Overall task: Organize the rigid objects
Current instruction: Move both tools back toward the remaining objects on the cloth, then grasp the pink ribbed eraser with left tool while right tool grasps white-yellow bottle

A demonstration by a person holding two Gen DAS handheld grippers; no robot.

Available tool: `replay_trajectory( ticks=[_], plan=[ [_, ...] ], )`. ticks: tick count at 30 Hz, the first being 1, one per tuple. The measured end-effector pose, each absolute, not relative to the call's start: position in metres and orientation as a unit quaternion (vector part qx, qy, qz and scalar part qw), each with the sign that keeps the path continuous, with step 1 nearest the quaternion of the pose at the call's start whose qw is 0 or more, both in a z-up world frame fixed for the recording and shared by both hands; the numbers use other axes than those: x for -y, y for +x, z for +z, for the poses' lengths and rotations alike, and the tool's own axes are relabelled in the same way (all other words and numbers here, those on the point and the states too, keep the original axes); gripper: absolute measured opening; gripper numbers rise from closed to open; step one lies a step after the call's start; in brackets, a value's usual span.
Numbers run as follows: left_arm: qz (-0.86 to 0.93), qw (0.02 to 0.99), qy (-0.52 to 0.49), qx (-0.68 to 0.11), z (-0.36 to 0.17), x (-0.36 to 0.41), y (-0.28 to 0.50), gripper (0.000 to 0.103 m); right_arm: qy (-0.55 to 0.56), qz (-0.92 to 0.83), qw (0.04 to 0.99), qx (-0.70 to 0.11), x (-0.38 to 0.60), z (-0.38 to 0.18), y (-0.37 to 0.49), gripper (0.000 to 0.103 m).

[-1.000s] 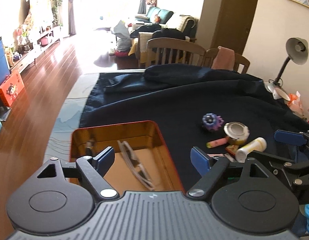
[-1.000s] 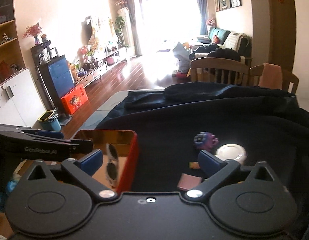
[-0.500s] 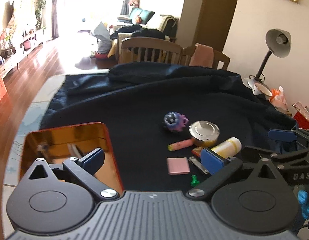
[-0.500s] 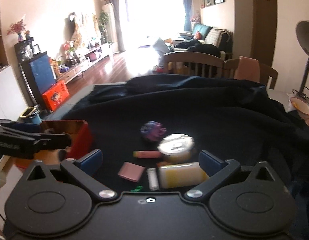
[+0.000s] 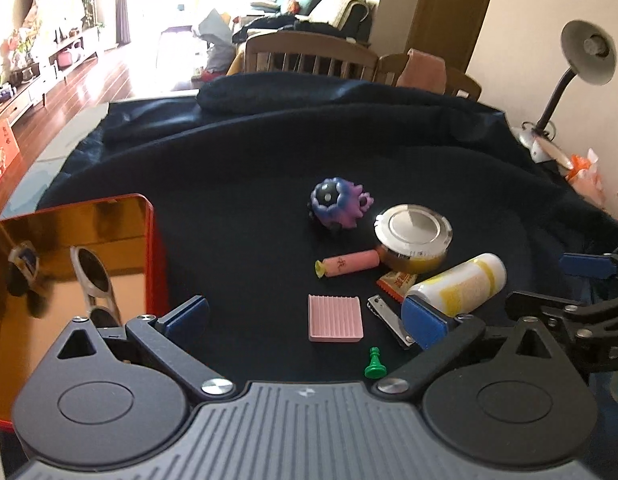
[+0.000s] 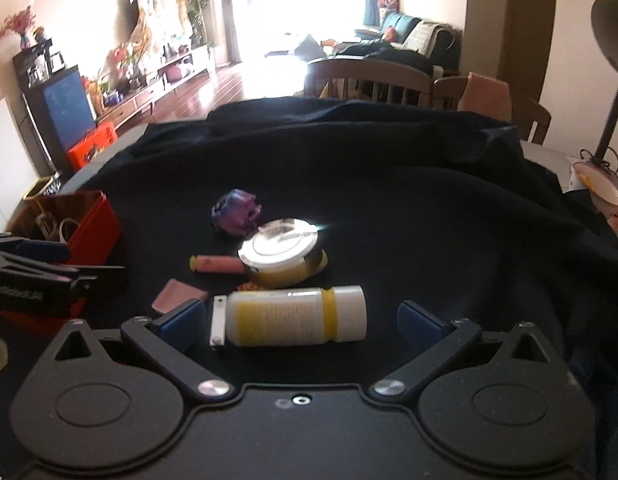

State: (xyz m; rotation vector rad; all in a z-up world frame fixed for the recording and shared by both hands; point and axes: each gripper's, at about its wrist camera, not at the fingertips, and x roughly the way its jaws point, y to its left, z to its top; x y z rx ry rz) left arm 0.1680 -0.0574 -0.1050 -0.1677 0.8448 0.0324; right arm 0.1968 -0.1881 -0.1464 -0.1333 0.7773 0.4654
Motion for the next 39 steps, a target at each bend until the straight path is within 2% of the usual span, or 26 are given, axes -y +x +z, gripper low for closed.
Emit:
replay_trajectory(
  ticks=[20,32,37,39],
  plan=[
    [0.040,0.894,-0.058,-0.442,-0.150,0.079,0.204,0.103,-0.008,0.128,0.890,-0.439,0.168,-0.192,0.258,0.102],
    [0.038,0.883,-0.057,-0.464,-0.166,0.078,0.211,0.102,0.007,0.132,0.864,-0.485,0.192,-0.208,0.243,0.102],
    [0.043,0.885,-0.042,-0.461,-0.169,0.080,0.212,0.098,-0.008,0.142,0.866,-0.480,0.198,-0.210,0.234,0.090],
    [0.046,0.887,-0.034,-0.458,-0.168,0.082,0.212,0.093,-0.017,0.156,0.866,-0.475,0.196,-0.207,0.233,0.078]
  ],
)
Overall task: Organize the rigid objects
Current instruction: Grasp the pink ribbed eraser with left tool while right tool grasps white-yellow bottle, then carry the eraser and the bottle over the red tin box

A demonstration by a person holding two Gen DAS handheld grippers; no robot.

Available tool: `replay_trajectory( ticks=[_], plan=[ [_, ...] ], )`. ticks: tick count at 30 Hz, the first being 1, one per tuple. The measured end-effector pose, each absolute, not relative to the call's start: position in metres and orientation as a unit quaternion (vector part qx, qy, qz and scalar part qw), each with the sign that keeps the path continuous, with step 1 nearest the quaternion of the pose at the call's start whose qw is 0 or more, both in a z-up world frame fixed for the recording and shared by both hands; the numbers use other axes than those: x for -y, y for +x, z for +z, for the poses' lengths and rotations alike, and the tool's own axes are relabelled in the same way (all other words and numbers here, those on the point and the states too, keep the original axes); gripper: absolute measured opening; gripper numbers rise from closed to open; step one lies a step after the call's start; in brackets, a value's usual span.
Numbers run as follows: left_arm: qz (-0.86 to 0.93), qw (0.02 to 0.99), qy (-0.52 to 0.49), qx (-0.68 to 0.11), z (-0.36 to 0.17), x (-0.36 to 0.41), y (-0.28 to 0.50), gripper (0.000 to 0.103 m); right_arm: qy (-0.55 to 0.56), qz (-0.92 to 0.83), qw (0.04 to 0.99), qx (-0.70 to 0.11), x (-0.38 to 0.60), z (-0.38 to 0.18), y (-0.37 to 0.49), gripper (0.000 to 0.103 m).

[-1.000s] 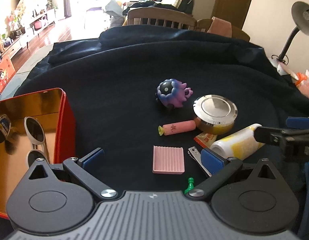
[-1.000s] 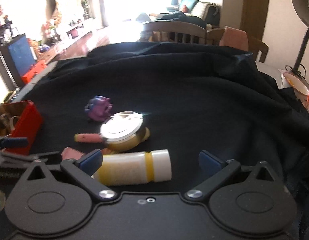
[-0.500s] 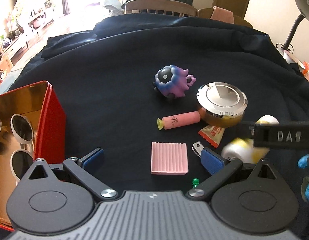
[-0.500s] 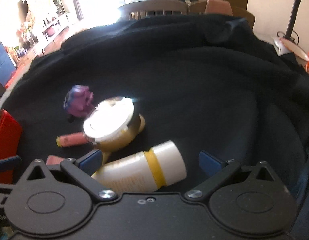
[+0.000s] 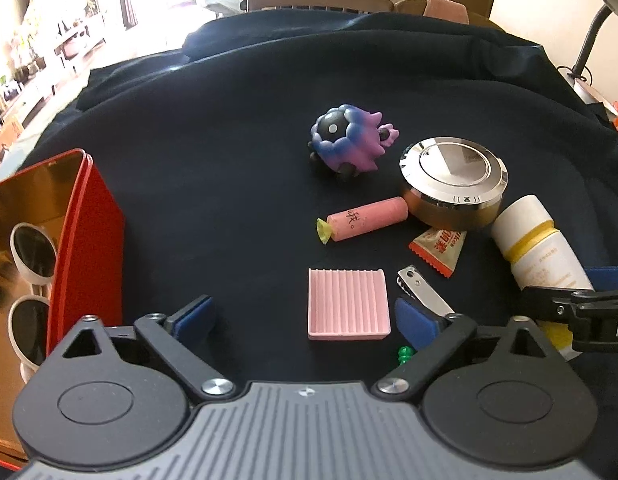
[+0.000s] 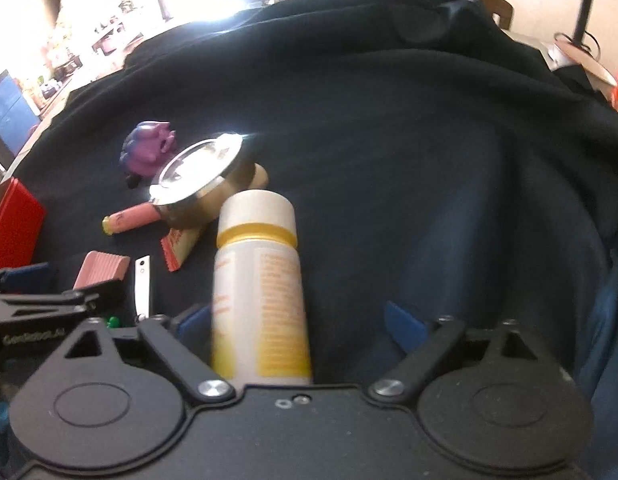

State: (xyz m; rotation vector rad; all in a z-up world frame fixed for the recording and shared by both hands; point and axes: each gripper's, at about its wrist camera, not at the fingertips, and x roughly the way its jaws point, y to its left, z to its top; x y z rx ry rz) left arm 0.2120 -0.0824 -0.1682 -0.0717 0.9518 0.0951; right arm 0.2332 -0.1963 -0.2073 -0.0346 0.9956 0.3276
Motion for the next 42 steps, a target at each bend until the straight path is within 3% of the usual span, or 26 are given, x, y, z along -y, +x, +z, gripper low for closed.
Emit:
replay_trajectory(
  ticks=[3,6,8,23,42],
  plan=[
    [0.046,0.890,-0.023,-0.453,-0.167,0.087,0.212,0.081,-0.042,0.185,0.864,-0.467,0.191,-0.204,0.233,0.061],
    [0.039,0.894,-0.018,-0.445,-0.164,0.092,0.210,0.059,-0.055,0.197,0.863,-0.462,0.191,-0.202,0.227,0.046],
    [0.036,0.895,-0.016,-0.444,-0.162,0.095,0.208,0.041,-0.062,0.201,0.863,-0.459,0.192,-0.200,0.225,0.044],
    [0.033,0.898,-0.047,-0.435,-0.144,0.092,0.198,0.040,-0.035,0.203,0.875,-0.438,0.200,-0.173,0.215,0.044],
    [0.056,0.909,-0.066,-0.408,-0.077,0.051,0.158,0.040,-0.013,0.239,0.879,-0.413,0.169,-0.117,0.184,0.044]
  ],
)
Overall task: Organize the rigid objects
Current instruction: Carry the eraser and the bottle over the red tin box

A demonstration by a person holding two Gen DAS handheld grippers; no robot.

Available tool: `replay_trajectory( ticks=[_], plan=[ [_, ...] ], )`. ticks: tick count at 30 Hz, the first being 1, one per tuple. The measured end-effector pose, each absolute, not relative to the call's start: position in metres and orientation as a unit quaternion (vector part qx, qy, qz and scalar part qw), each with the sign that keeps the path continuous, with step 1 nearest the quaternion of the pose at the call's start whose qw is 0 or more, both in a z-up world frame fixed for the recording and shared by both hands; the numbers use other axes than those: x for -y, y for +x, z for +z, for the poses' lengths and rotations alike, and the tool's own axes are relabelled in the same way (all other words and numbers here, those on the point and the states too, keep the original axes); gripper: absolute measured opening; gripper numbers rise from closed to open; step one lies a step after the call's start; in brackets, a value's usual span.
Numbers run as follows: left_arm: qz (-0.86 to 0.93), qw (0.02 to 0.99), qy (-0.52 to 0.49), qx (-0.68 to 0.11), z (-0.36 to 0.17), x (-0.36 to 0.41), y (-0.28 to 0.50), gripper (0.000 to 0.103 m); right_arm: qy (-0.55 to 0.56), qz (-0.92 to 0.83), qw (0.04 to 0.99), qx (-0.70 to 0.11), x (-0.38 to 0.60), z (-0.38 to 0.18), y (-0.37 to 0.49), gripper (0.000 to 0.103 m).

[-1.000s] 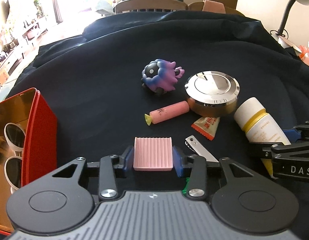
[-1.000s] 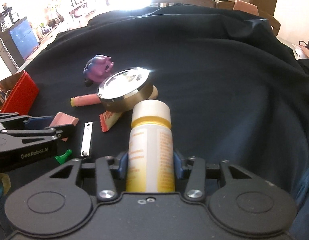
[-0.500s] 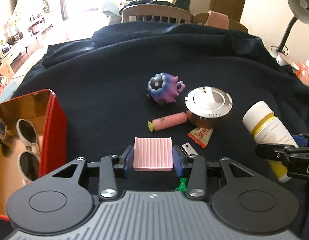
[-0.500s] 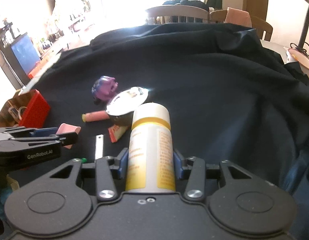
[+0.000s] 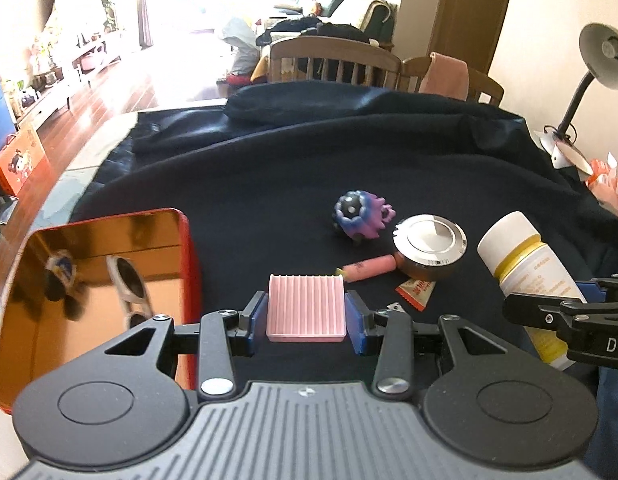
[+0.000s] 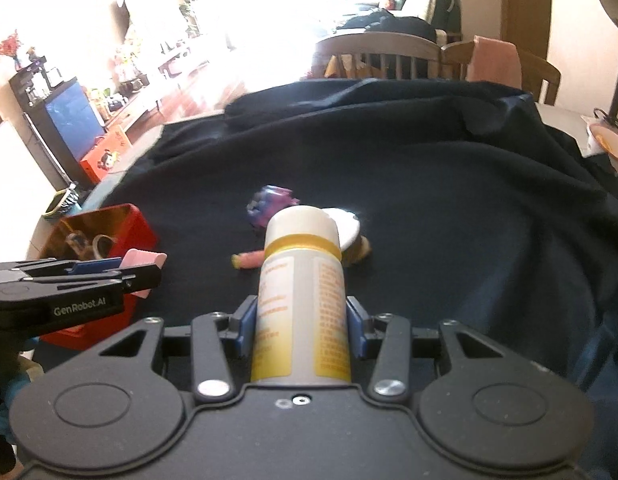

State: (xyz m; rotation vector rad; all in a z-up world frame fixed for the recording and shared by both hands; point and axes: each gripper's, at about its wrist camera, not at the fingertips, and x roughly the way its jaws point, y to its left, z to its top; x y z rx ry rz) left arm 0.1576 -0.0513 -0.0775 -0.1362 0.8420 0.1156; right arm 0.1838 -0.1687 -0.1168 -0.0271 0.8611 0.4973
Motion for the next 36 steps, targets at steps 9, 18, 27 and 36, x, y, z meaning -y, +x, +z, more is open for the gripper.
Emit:
replay_trajectory(
  ticks=[9,18,27,36],
  plan=[
    [0.074,0.911,-0.082,-0.399,-0.063,0.011,0.138,0.040,-0.018,0.267,0.876,-0.402,0.124,-0.103,0.170,0.044],
    [0.092,0.907,-0.100,-0.399,-0.061,-0.042,0.118,0.040,-0.023,0.292,0.870,-0.397,0.071,-0.101,0.160,0.044],
    [0.105,0.899,-0.100,-0.414,-0.072,-0.095,0.108,0.040,-0.025,0.302,0.863,-0.405,0.016,-0.109,0.157,0.044],
    [0.096,0.891,-0.087,-0.435,-0.097,-0.133,0.117,0.040,-0.061,0.305,0.854,-0.417,-0.047,-0.131,0.165,0.044]
  ],
)
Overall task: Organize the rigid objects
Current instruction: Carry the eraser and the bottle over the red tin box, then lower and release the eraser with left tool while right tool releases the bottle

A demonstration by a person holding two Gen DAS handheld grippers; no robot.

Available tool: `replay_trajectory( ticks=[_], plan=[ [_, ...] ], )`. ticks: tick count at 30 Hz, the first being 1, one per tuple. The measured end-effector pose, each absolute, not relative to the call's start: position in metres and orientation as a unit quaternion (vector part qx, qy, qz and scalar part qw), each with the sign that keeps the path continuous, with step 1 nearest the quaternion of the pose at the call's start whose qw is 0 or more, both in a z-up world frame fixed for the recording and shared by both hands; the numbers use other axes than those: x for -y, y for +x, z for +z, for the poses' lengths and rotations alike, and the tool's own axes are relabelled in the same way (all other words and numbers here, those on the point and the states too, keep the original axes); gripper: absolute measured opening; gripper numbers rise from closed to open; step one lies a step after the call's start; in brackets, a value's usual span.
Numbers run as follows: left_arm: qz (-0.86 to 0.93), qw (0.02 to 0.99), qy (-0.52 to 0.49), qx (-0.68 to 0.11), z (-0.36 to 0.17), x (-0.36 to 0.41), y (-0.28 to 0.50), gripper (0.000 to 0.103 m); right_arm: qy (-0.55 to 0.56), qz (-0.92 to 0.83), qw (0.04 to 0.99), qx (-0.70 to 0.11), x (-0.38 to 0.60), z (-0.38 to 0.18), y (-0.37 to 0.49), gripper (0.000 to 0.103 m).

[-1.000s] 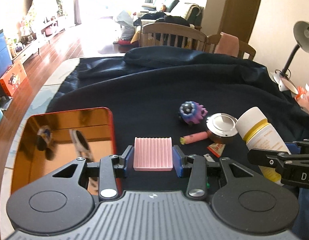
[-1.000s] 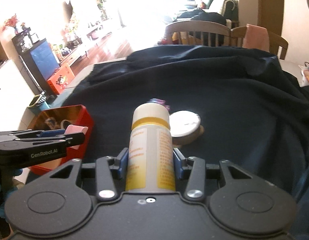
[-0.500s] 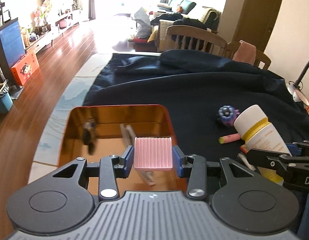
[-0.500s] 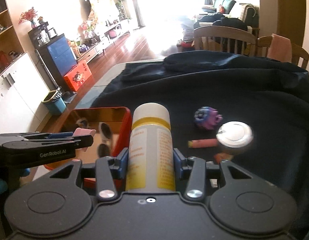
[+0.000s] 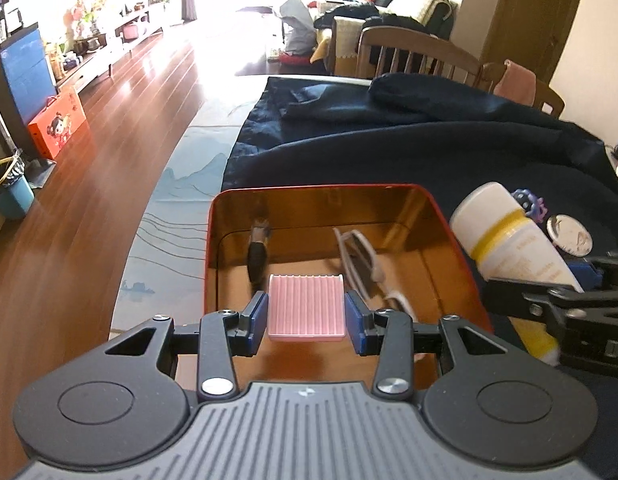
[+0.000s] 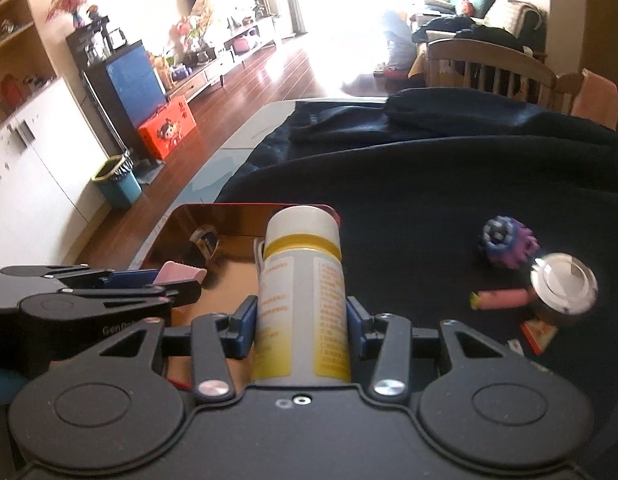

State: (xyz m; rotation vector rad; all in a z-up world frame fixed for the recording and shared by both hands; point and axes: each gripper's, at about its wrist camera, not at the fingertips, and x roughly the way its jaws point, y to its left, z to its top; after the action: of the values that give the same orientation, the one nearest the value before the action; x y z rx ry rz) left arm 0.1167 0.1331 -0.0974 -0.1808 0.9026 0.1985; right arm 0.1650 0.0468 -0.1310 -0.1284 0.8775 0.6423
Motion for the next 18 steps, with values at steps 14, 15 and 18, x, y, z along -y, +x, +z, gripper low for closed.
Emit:
replay_trajectory(
  ticks=[14,15,18],
  plan=[
    [0.066,0.887,-0.069,-0.452,-0.123,-0.151,0.138,0.040,-0.116,0.288,0.855,-0.415,-0.099,-0.155,0.186,0.044],
    [0.066,0.886,-0.069,-0.454,-0.125,-0.152,0.139,0.040,-0.120,0.287,0.854,-0.417,-0.101,-0.157,0.187,0.044],
    [0.056,0.887,-0.067,-0.453,-0.128,-0.152,0.139,0.040,-0.126,0.282,0.852,-0.424,-0.105,-0.162,0.191,0.044]
  ],
)
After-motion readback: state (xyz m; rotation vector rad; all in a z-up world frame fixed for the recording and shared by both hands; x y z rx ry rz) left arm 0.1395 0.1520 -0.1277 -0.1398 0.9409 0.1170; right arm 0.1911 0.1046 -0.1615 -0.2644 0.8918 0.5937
